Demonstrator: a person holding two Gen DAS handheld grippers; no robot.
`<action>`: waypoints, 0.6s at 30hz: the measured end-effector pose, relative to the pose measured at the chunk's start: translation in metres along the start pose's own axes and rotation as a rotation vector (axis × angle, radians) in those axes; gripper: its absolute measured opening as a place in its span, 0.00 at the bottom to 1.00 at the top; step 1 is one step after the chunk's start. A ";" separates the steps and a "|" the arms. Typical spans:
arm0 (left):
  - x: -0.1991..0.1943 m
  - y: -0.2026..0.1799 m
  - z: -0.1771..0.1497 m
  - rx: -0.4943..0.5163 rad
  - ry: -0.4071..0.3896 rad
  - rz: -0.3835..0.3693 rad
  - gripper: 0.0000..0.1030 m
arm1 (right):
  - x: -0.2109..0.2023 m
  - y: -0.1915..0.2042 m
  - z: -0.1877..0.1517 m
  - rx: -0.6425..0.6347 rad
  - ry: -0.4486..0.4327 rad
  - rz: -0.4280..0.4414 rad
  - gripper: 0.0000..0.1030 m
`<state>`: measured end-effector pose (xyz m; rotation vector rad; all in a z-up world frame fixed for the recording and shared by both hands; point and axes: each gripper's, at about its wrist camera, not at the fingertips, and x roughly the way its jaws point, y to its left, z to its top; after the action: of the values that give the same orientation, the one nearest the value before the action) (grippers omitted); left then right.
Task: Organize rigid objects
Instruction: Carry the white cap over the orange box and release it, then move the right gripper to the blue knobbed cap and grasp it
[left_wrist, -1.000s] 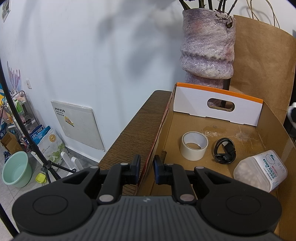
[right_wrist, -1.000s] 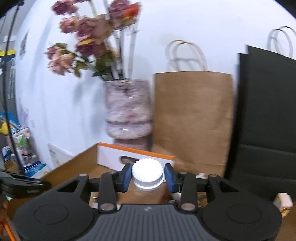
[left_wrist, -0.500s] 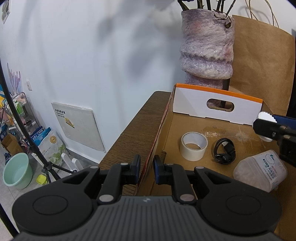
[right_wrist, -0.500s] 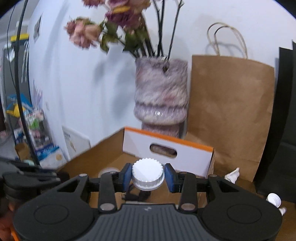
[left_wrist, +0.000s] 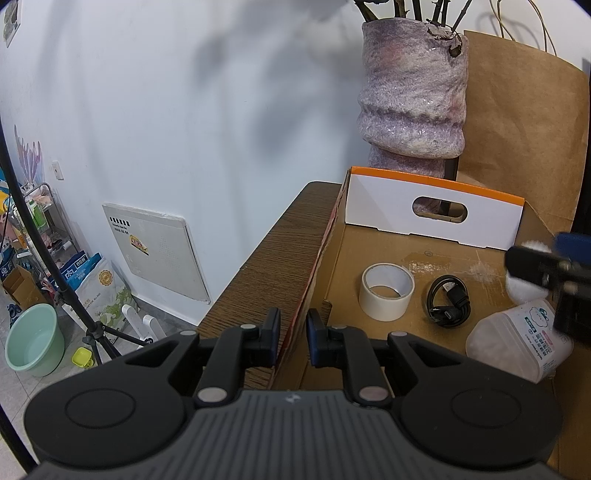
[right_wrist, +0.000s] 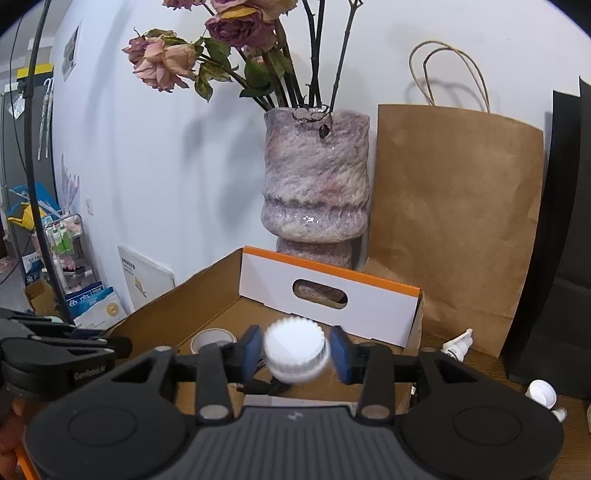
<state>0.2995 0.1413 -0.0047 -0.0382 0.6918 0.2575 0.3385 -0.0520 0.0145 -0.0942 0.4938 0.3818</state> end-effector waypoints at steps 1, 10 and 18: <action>0.000 0.000 0.000 0.001 0.000 0.000 0.15 | -0.001 0.000 0.000 -0.003 -0.001 -0.005 0.81; 0.000 0.000 0.000 0.001 0.000 0.000 0.15 | -0.006 0.006 0.000 -0.046 -0.026 -0.032 1.00; 0.000 0.000 0.000 0.000 0.000 0.000 0.15 | -0.006 0.007 0.000 -0.058 -0.025 -0.035 1.00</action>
<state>0.2994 0.1412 -0.0048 -0.0380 0.6915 0.2577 0.3305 -0.0474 0.0177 -0.1534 0.4558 0.3623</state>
